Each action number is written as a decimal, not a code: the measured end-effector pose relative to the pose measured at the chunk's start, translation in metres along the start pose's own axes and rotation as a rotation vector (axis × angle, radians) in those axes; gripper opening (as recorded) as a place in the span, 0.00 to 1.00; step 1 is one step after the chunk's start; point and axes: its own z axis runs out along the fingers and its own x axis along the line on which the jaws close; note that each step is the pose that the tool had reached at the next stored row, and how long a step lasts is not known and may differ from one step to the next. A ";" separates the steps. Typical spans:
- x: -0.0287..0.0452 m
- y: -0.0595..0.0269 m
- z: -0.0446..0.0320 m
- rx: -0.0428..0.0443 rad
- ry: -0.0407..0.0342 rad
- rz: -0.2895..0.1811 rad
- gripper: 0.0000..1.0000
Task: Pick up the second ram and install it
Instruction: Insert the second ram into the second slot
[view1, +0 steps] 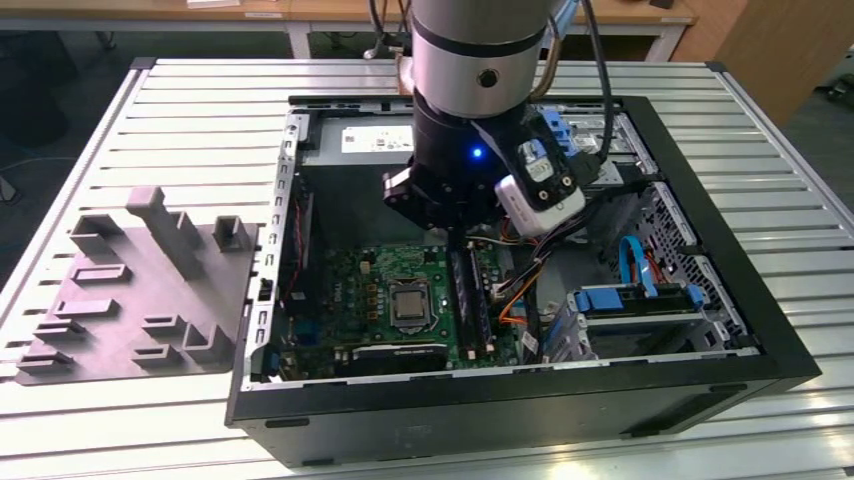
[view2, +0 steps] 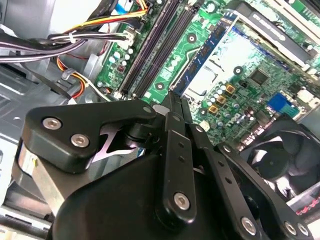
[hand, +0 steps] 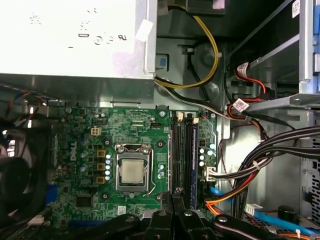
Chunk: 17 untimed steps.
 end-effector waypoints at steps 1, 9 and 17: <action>-0.0007 -0.0001 0.0018 -0.0004 -0.0001 0.001 0.12; -0.0015 -0.0006 0.0164 -0.0009 -0.0004 0.010 0.12; -0.0015 -0.0008 0.0209 -0.0006 -0.0006 0.015 0.12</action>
